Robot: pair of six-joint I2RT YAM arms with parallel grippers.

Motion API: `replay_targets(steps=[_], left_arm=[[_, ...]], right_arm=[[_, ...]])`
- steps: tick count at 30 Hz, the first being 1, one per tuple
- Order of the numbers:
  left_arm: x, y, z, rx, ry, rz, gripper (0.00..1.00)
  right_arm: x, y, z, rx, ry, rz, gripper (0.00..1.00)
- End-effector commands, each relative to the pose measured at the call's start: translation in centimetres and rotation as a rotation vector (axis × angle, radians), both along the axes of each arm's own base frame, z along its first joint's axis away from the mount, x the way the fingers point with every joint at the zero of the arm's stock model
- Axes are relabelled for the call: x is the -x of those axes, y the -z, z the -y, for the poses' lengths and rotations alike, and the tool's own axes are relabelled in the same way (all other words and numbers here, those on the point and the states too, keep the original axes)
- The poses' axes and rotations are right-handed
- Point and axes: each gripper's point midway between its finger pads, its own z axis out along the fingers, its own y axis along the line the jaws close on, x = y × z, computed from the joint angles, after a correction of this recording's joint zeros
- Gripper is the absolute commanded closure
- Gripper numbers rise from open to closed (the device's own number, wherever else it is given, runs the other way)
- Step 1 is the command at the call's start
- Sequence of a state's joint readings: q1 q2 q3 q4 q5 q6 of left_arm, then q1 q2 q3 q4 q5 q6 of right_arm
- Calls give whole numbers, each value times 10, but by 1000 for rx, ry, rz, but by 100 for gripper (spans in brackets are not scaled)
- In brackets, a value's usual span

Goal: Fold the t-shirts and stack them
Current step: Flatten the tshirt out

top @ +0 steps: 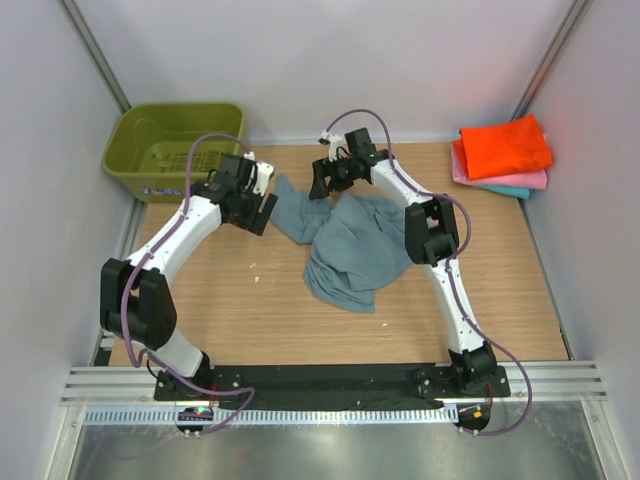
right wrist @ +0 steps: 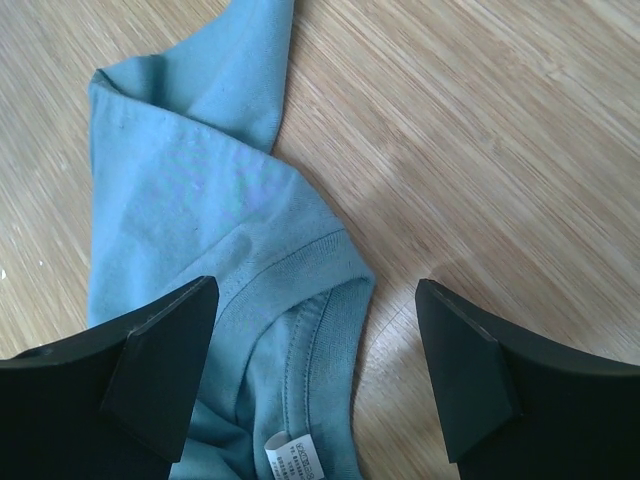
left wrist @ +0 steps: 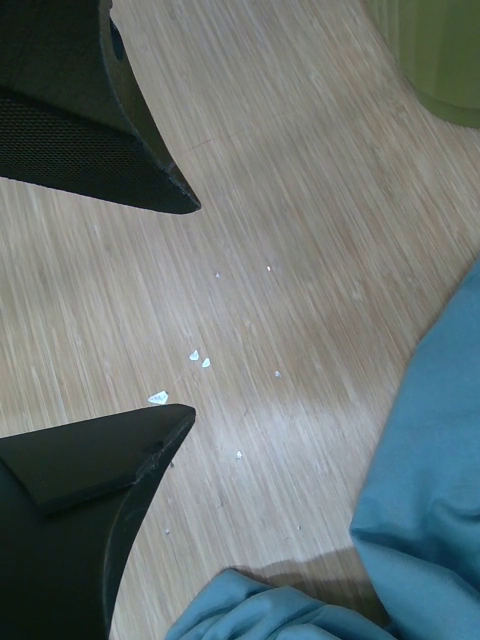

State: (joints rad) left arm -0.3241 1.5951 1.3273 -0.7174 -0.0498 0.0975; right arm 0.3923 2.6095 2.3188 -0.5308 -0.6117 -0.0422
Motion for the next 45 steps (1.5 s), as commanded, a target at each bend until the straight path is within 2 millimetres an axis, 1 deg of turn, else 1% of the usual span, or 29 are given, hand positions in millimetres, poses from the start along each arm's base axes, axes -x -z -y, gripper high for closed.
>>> replay_targets(steps=[1, 4, 6, 7, 8, 12, 18, 21, 23, 24, 25, 26, 30, 31, 32, 33, 34, 35, 36, 37, 38, 39, 40, 41, 42, 43, 44, 45], left_arm=[[-8, -9, -2, -7, 0, 28, 22], [-9, -10, -2, -8, 0, 31, 22], [-8, -9, -2, -9, -4, 32, 22], [-8, -9, -3, -9, -7, 30, 22], [-7, -8, -4, -9, -7, 29, 21], [-3, -7, -5, -14, -6, 27, 21], [-1, -8, -6, -15, -8, 34, 21], [-1, -7, -6, -11, -12, 29, 21], [-2, -8, -5, -7, -11, 35, 21], [-1, -8, -5, -7, -11, 33, 21], [-1, -8, -5, -7, -11, 33, 21], [-1, -8, -6, -7, -16, 35, 21], [0, -9, -6, 3, -26, 42, 21], [-1, -10, -7, 0, -33, 48, 21], [-4, -13, -7, -2, -38, 57, 21], [-7, -15, -10, -11, -56, 69, 21], [-9, -19, -10, -11, -63, 80, 21], [-12, -23, -10, -7, -67, 92, 21], [-16, -31, -8, 1, -70, 111, 21], [-17, -34, -4, 25, -66, 113, 21], [-21, -44, 2, 52, -55, 129, 23], [-22, -45, 6, 72, -50, 123, 23], [-22, -48, 15, 118, -44, 114, 24], [-24, -54, 18, 135, -46, 121, 24], [-22, -56, 26, 175, -22, 107, 23], [-18, -53, 40, 230, 30, 70, 23], [-15, -53, 50, 264, 58, 52, 23], [-11, -51, 61, 311, 77, 16, 23]], right_arm=[[-2, 3, -1, 5, -3, 6, 14], [4, 4, -2, 1, -22, -9, 17], [7, 9, -2, 15, -34, -12, 21], [9, 11, -2, 22, -40, -16, 26], [11, 14, -2, 28, -50, -17, 29], [19, 18, -8, 37, -77, -19, 34], [20, 18, -16, 41, -88, -1, 43], [19, 19, -19, 51, -86, 12, 50], [18, 18, -20, 61, -80, 22, 71], [14, 17, -17, 76, -64, 33, 79], [13, 17, -14, 90, -61, 43, 92], [10, 14, -10, 104, -49, 53, 99], [-9, -27, 13, 146, 4, 153, 99], [-16, -56, 21, 167, 25, 226, 99], [-21, -75, 29, 173, 37, 265, 99], [-22, -96, 33, 175, 37, 306, 99], [-21, -142, 39, 172, 42, 397, 99], [-22, -164, 46, 205, 36, 471, 98], [-19, -189, 50, 210, 36, 524, 99], [-14, -208, 55, 218, 39, 561, 98], [-5, -248, 64, 225, 44, 648, 98], [2, -258, 69, 237, 48, 664, 99], [7, -270, 73, 243, 55, 687, 99], [19, -296, 82, 251, 72, 734, 99], [25, -305, 88, 258, 79, 748, 99], [32, -316, 92, 265, 84, 771, 99], [38, -317, 95, 278, 79, 773, 99], [50, -336, 102, 288, 88, 815, 99]])
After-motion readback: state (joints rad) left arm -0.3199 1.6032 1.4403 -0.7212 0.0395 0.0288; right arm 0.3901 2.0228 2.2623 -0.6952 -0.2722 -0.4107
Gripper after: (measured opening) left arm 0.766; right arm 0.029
